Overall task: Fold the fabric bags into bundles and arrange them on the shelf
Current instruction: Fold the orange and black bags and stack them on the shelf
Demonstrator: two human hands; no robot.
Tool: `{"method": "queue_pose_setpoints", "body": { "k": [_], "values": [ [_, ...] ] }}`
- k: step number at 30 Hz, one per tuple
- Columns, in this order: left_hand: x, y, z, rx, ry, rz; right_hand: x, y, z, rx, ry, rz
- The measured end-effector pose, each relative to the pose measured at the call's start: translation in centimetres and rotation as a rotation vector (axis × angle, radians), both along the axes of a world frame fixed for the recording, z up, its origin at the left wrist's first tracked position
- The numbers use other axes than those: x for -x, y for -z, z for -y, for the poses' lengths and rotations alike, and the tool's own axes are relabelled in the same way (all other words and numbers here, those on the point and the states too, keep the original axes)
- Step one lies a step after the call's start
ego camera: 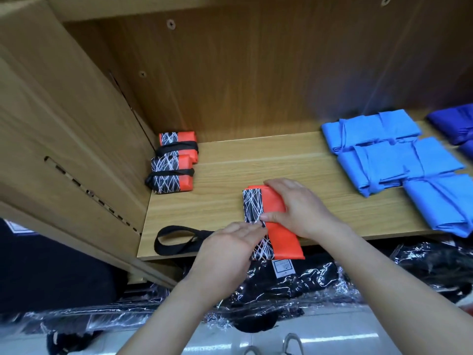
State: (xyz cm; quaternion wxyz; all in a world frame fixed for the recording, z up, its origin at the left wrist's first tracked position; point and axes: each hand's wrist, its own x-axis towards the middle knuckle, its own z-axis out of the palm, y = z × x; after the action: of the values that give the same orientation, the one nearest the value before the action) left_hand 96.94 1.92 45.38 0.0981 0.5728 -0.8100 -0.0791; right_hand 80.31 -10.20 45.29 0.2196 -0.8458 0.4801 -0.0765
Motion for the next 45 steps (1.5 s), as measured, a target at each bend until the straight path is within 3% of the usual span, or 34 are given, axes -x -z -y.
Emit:
{"method": "queue_pose_setpoints", "body": {
  "k": [4,8,14,17,19,22,25,28,32,36,40,42,45],
  "values": [
    [-0.5,-1.4,0.9,-0.147,-0.200,-0.233,-0.5,-0.5,0.3,-0.020,0.064,0.072],
    [-0.3,-1.2,1.8,-0.138,-0.342,-0.359,-0.1,-0.7,1.0,-0.164,0.124,0.216],
    [1.4,-0.9,3.4,-0.138,-0.455,-0.342,0.0,-0.1,-0.2,-0.522,0.464,0.859],
    [1.9,-1.3,3.8,-0.131,-0.555,-0.283,-0.8,-1.3,-1.4,-0.645,0.530,1.068],
    [2.1,-1.4,4.0,-0.117,-0.595,-0.245,-1.4,-2.0,-2.1,-0.598,0.528,1.043],
    [2.0,-1.5,4.3,-0.112,-0.603,-0.266,-2.5,-1.5,-3.2,-0.296,0.447,0.849],
    [1.6,-1.0,4.4,-0.186,-0.549,-0.362,-2.7,-0.5,-3.9,-0.109,0.446,0.878],
    [1.3,-0.3,4.0,-0.205,-0.431,-0.476,-3.0,-0.5,-4.3,-0.090,0.436,0.988],
    [1.8,-0.2,3.4,-0.147,-0.332,-0.499,-3.1,-1.2,-4.5,-0.019,0.595,1.016],
    [2.0,-0.5,2.7,-0.152,-0.218,-0.462,-2.2,-1.3,-3.9,-0.196,0.626,0.988],
    [2.5,-0.9,2.5,-0.205,-0.292,-0.631,-2.1,-1.2,-4.0,-0.225,0.629,1.017],
    [2.9,-1.1,2.5,-0.217,-0.312,-0.643,-2.0,-1.3,-4.4,-0.170,0.578,0.977],
    [2.7,-1.4,2.5,-0.200,-0.257,-0.603,-1.3,-1.1,-4.5,-0.085,0.399,0.732]
  ]
}}
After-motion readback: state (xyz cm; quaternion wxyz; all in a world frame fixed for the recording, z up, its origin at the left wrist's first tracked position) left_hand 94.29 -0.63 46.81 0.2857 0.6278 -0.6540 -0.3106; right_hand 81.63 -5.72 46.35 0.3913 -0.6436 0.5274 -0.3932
